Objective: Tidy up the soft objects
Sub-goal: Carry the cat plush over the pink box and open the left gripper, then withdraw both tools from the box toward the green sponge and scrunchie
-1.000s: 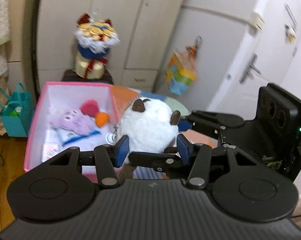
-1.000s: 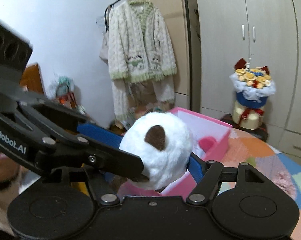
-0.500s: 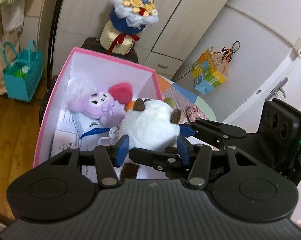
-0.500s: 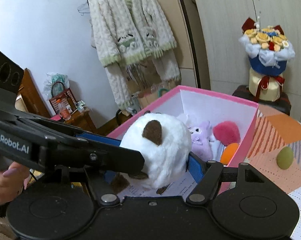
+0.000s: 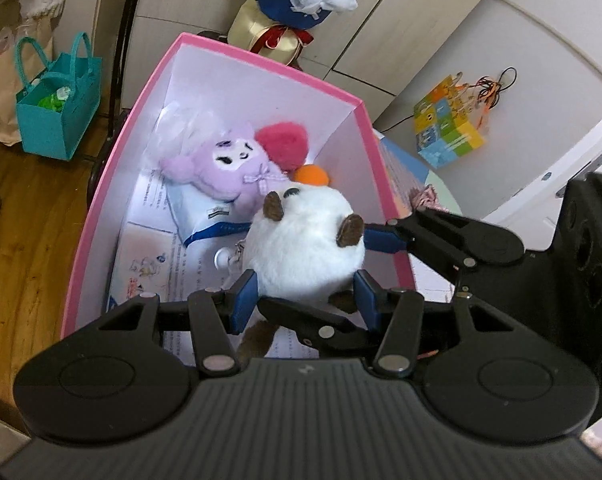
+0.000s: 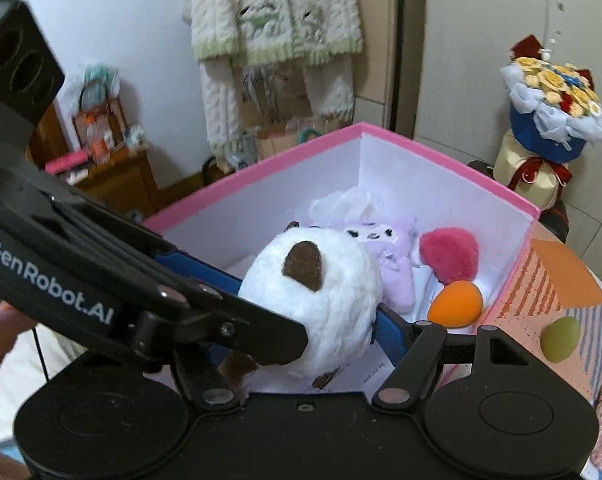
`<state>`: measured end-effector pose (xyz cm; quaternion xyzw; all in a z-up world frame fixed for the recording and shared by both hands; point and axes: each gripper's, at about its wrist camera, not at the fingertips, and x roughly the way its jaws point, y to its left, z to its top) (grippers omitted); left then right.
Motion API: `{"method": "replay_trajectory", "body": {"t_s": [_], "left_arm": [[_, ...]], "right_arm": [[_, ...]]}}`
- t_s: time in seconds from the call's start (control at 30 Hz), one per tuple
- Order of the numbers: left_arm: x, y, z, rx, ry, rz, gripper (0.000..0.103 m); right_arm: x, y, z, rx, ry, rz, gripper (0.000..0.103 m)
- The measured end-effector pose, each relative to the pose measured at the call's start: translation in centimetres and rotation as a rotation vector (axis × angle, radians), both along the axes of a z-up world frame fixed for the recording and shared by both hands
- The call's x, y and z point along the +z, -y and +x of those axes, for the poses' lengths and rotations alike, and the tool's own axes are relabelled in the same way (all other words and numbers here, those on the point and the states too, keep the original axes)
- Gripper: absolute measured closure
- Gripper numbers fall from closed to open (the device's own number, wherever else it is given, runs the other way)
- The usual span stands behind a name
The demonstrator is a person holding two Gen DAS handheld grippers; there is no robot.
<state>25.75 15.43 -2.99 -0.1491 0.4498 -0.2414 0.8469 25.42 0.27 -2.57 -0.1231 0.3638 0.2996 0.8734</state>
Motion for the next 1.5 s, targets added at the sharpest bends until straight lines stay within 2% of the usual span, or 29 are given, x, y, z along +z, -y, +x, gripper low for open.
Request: {"method": "replay_trajectory", "body": {"t_s": [0.17, 0.37, 0.57, 0.9, 1.2, 1.5], "left_arm": [[-0.3, -0.1, -0.2, 0.017, 0.0, 0.018, 0.053], [1.1, 0.0, -2.0, 0.021, 0.091, 0.099, 0.051], [4.1, 0.2, -5.6, 0.041, 0.225, 0.152, 0.052], [7.8, 1.7, -11.2, -0.006, 0.357, 0.17, 0.051], [8.7, 5.6, -13.9, -0.07, 0.379, 0.201, 0.05], [8.8, 12.4, -14.6, -0.124, 0.42, 0.225, 0.049]], "right_arm": [[-0.5, -0.6, 0.3, -0.011, -0.015, -0.042, 0.026], [-0.2, 0.1, -0.4, -0.046, -0.014, -0.042, 0.025], [1.3, 1.0, -2.4, -0.052, 0.057, -0.07, 0.024], [4.6, 4.3, -7.4, -0.06, 0.153, -0.051, 0.024], [6.4, 8.6, -12.1, -0.061, 0.193, -0.022, 0.023], [6.5, 16.9, -15.1, -0.149, 0.272, 0.018, 0.021]]}}
